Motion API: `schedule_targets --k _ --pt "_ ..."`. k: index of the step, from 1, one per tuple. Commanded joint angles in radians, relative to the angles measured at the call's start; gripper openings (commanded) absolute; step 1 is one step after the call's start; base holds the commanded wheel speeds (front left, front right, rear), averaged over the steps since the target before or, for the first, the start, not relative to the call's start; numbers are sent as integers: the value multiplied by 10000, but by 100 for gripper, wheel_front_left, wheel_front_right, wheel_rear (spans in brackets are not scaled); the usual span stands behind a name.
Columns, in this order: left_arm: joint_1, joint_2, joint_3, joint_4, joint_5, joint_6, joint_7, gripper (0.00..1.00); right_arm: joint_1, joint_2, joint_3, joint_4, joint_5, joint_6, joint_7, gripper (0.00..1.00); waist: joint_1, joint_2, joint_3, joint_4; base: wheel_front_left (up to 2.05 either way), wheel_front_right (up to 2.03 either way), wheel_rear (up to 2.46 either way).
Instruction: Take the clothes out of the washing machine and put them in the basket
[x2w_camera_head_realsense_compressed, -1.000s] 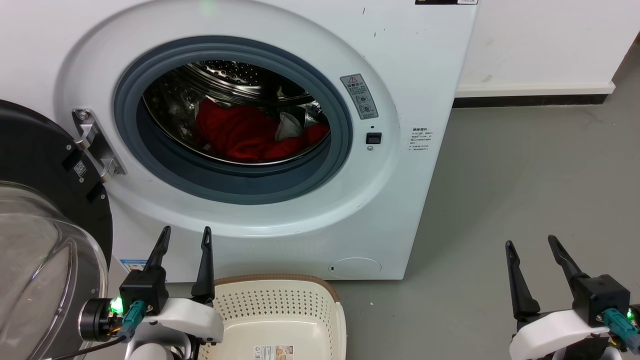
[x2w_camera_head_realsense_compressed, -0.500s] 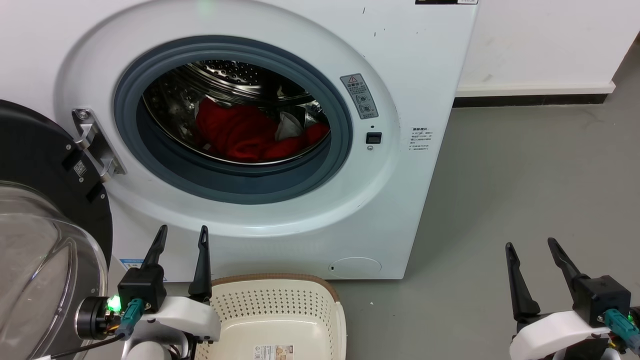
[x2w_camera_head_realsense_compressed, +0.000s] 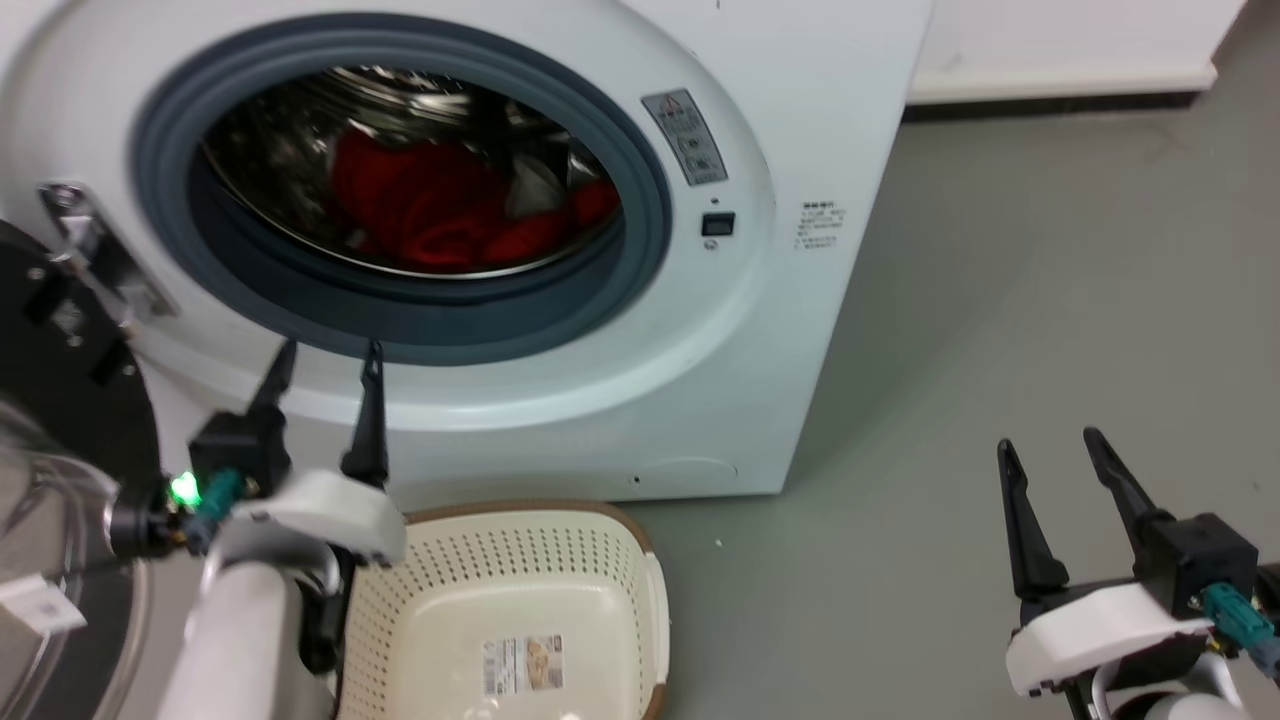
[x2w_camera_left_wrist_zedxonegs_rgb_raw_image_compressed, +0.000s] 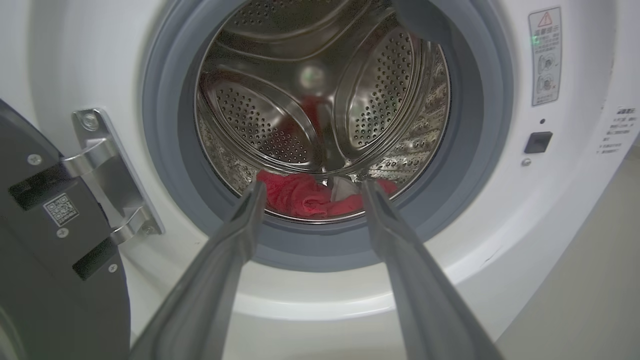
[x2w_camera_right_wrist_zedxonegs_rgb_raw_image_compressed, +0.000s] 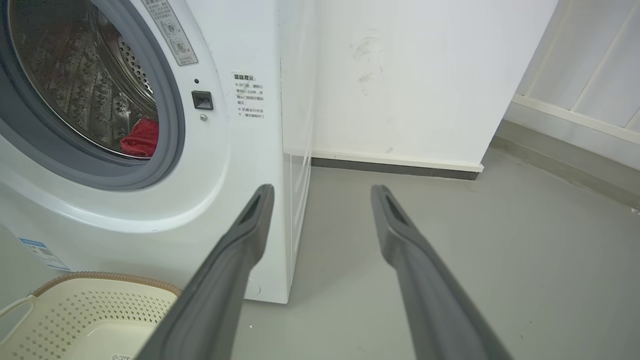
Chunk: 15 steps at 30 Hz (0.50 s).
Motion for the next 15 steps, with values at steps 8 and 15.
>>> schedule_targets --k 8,15 --pt "-2251 971 243 661 -130 -191 1114 100 -967 -4 266 131 229 -7 -362 100 0 0 2080 -1092 0 0 0" --pt "-3992 2037 351 1356 -19 -315 2173 100 -1854 -1 641 653 776 -7 -963 100 0 0 3399 -2026 0 0 0"
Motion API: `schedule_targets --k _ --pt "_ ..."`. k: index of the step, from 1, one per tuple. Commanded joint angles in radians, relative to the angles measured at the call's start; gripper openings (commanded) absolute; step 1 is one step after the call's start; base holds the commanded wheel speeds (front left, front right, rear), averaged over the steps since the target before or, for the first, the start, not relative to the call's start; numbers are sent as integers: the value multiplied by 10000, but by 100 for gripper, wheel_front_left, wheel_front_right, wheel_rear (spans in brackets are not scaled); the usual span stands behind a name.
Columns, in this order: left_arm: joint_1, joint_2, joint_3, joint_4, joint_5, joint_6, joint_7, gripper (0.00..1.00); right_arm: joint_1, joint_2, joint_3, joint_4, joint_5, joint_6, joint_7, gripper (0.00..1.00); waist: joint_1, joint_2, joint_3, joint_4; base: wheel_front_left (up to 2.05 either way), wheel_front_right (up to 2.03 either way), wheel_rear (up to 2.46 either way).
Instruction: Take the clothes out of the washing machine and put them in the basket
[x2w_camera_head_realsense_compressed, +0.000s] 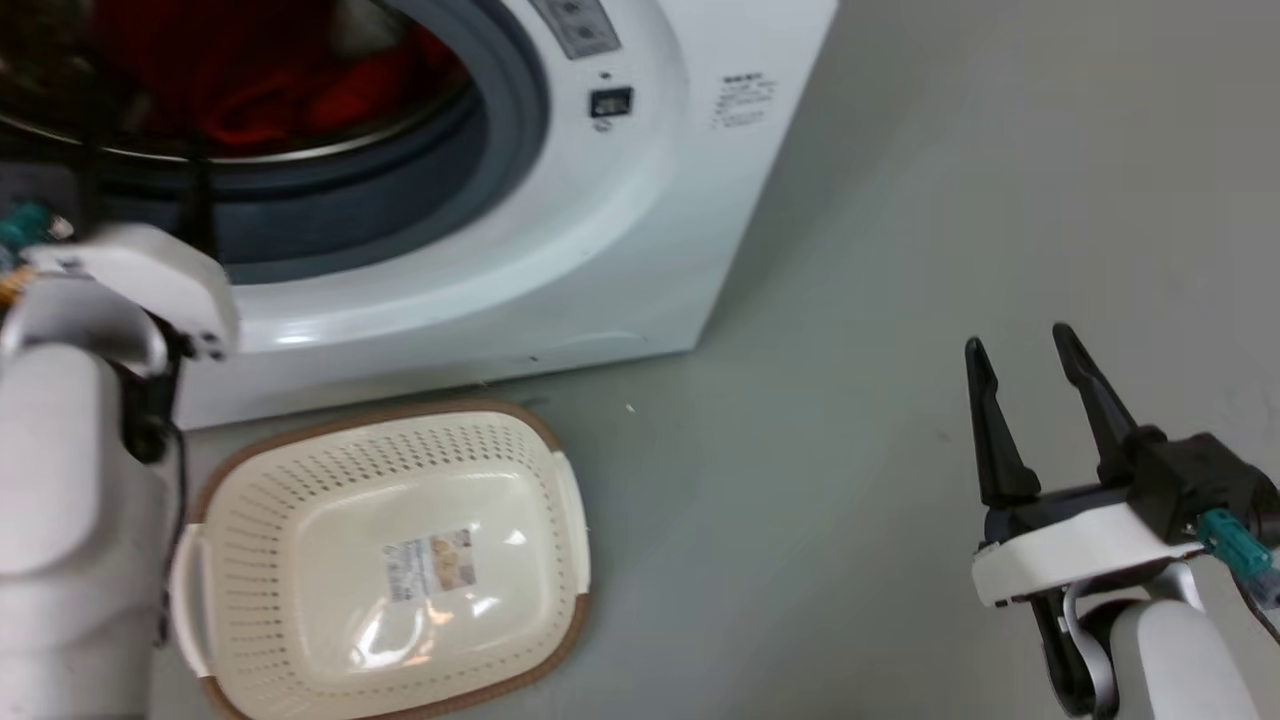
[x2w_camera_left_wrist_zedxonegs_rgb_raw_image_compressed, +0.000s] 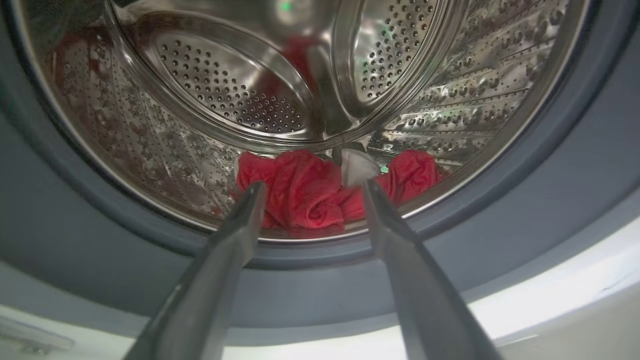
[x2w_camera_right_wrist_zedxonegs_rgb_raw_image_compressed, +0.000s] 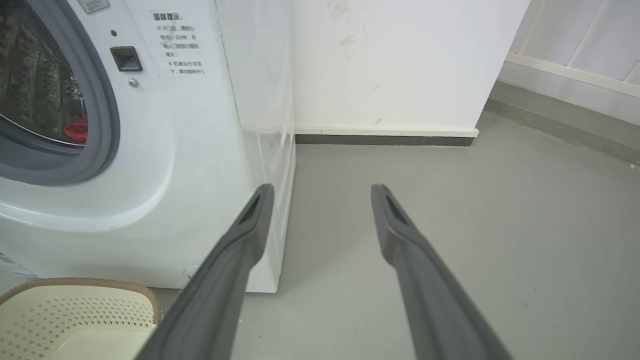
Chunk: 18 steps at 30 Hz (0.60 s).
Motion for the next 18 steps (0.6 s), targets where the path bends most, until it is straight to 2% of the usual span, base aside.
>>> schedule_targets --k 1,8,18 --pt "-514 294 43 213 17 -74 223 100 -339 7 83 196 235 -7 -213 100 -2 0 913 -872 0 0 0" --pt "-2016 1435 111 970 117 -181 1439 100 -945 11 581 972 902 -7 -778 100 -2 0 1828 -1732 0 0 0" --pt "-4332 3046 -69 1266 305 -365 3521 100 -1576 11 1183 1640 1613 -7 -1099 100 -2 0 3104 -2517 0 0 0"
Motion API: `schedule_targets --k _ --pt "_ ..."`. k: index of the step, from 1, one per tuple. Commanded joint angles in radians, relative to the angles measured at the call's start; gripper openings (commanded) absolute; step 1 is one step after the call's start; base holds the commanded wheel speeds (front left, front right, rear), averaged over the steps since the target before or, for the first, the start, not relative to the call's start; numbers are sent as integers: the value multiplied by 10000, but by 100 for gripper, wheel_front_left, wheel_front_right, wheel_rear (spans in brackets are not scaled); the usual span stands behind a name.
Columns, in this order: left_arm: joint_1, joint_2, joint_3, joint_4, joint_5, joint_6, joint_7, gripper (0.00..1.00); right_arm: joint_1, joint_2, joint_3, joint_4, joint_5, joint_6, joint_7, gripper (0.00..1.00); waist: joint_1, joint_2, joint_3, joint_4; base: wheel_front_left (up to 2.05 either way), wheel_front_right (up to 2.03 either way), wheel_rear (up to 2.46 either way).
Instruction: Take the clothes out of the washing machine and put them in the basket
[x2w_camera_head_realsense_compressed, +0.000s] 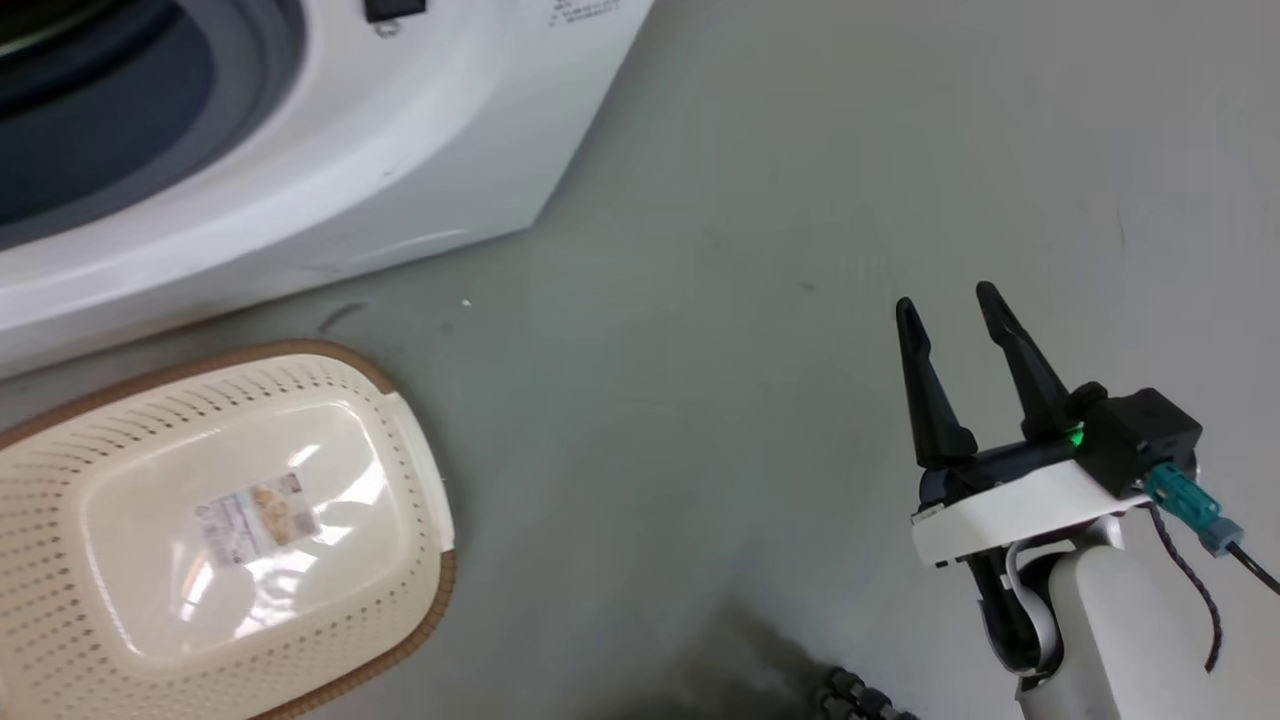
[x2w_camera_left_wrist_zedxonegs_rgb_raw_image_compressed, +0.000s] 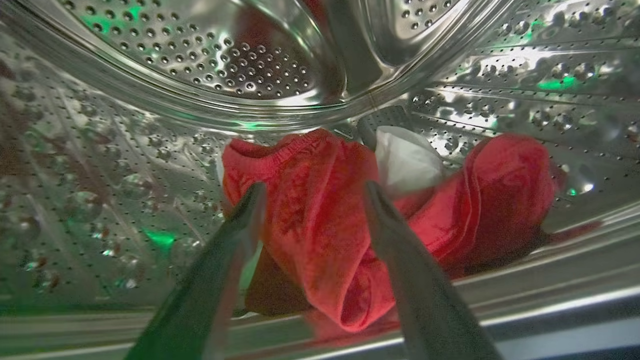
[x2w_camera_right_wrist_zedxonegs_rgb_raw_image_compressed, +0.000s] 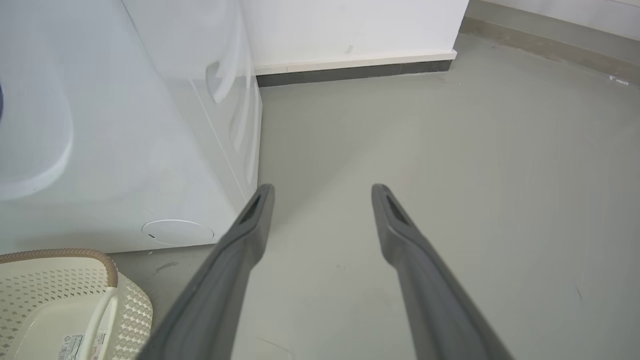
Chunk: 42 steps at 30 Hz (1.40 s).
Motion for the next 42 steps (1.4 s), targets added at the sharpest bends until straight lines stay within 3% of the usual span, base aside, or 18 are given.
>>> schedule_targets --k 1,12,18,26,27,28,29,30,36,42 --pt "-491 214 -106 -37 46 -40 424 100 -275 17 147 107 150 -7 -74 100 -2 0 629 -415 0 0 0" --pt "-2062 1398 -1070 -297 108 -170 3479 100 -656 12 748 21 752 -7 -79 100 -2 0 1457 -912 0 0 0" --pt "-1963 1637 -1249 -516 -163 -175 5519 100 -704 12 842 15 865 -7 -79 100 -2 0 1621 -1014 0 0 0" --pt "-1405 1910 -1067 -1302 -136 374 6762 100 -791 14 964 62 994 -7 -78 100 -2 0 1727 -1098 0 0 0" --pt "-1341 1951 -1056 -1421 -134 416 6861 64 -814 11 982 75 1015 -7 -78 100 -2 0 1741 -1106 0 0 0" --pt "-1298 1990 -1013 -1514 -180 456 6949 36 -836 11 1010 87 1020 -7 -78 100 -2 0 1755 -1120 0 0 0" --pt "-1240 2054 -976 -1622 -206 474 6958 13 -849 11 1033 95 1024 -7 -78 100 -2 0 1766 -1140 0 0 0" --pt "-1174 2125 -947 -1712 -185 512 6892 0 -835 11 1057 95 1021 -7 -79 100 -2 0 1768 -1158 0 0 0" --pt "-965 2320 -857 -1962 -178 614 5993 0 -846 12 1051 179 1029 -7 -79 100 -2 0 1736 -1193 0 0 0" --pt "-1134 2196 -865 -1743 -72 869 3982 0 -900 11 979 195 952 -7 -79 100 -2 0 1525 -1132 0 0 0"
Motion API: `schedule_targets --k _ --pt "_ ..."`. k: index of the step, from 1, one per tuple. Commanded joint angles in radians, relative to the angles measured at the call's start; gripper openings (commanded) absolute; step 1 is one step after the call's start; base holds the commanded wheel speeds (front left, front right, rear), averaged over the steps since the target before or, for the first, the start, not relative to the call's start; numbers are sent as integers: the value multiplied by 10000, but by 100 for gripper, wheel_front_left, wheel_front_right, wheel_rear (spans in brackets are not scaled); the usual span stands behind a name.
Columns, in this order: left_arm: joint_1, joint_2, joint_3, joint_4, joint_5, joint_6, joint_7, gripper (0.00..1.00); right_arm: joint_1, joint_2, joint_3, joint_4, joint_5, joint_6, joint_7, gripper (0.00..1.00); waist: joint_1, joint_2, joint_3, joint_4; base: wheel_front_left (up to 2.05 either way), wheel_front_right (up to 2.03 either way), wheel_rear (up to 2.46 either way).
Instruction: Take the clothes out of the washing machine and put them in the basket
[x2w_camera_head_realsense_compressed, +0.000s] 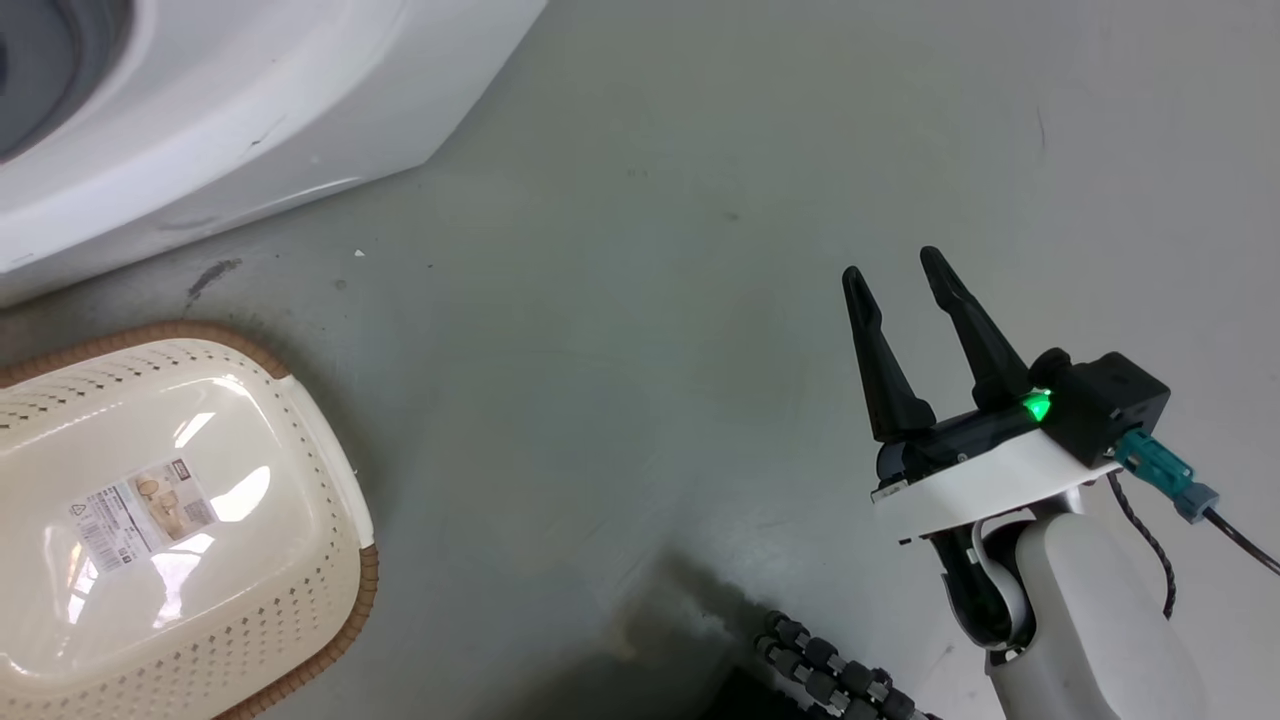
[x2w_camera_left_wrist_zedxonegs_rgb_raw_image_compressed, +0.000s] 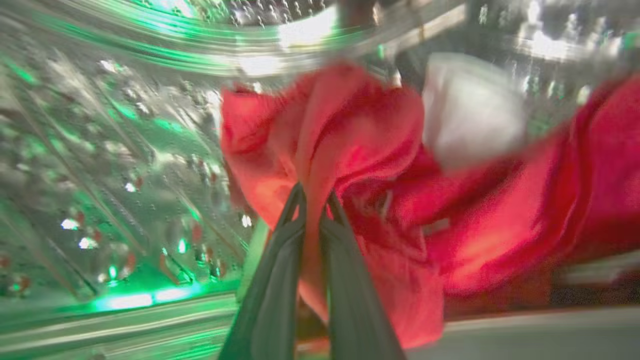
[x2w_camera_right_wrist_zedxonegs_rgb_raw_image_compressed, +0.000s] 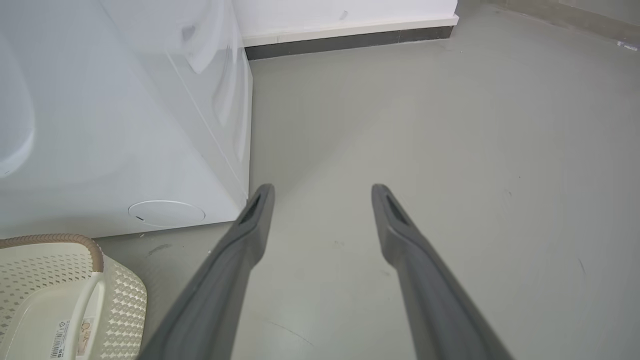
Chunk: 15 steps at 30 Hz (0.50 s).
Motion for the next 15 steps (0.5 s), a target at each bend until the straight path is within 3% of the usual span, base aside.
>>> schedule_targets --k 1,15 --pt "-60 -111 1 99 58 113 -600 0 -163 5 -69 11 -71 -7 -18 100 0 0 -122 47 0 0 0" --pt "669 -1537 2 1755 -479 708 -5758 0 380 2 -728 120 -698 -7 -16 100 0 0 -1755 650 0 0 0"
